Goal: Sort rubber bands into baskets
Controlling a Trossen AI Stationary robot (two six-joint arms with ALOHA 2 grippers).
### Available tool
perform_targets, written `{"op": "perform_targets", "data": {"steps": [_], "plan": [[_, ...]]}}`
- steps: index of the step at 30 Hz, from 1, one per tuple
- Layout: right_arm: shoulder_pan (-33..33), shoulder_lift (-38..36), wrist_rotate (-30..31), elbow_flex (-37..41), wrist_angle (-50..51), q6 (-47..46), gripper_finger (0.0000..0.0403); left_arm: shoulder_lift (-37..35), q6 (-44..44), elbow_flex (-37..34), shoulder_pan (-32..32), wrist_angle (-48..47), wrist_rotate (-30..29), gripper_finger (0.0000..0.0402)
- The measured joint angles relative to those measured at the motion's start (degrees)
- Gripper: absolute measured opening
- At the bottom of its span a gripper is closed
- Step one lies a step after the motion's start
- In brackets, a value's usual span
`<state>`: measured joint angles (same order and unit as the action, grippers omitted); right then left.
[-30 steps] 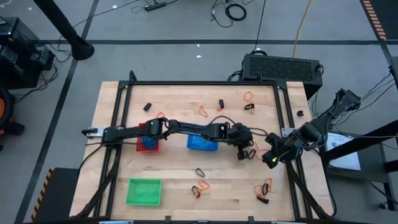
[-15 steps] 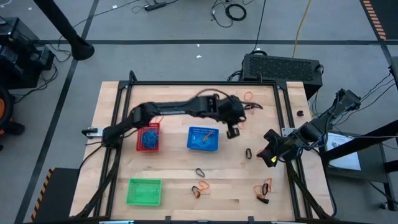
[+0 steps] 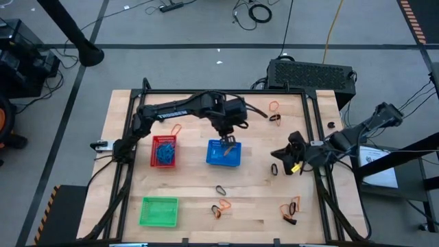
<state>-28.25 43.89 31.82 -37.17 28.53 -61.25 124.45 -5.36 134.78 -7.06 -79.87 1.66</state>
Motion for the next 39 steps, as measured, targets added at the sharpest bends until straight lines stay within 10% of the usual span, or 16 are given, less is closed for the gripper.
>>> {"op": "perform_targets", "data": {"steps": [13, 28, 39], "plan": [[15.21, 0.03, -14.13, 0.0, -0.09, 13.12, 0.0, -0.91, -6.45, -3.76, 7.3, -1.92, -2.48, 0.0], [30.95, 2.27, -20.34, 0.02, -0.05, 20.82, 0.0, -12.9, -9.56, -40.33, 6.05, 29.9, -0.98, 0.0], [47.02, 14.51, -27.72, 0.04, -1.22, 22.76, 0.0, -12.8, -7.19, -50.16, 5.05, 38.18, -4.29, 0.0018]]}}
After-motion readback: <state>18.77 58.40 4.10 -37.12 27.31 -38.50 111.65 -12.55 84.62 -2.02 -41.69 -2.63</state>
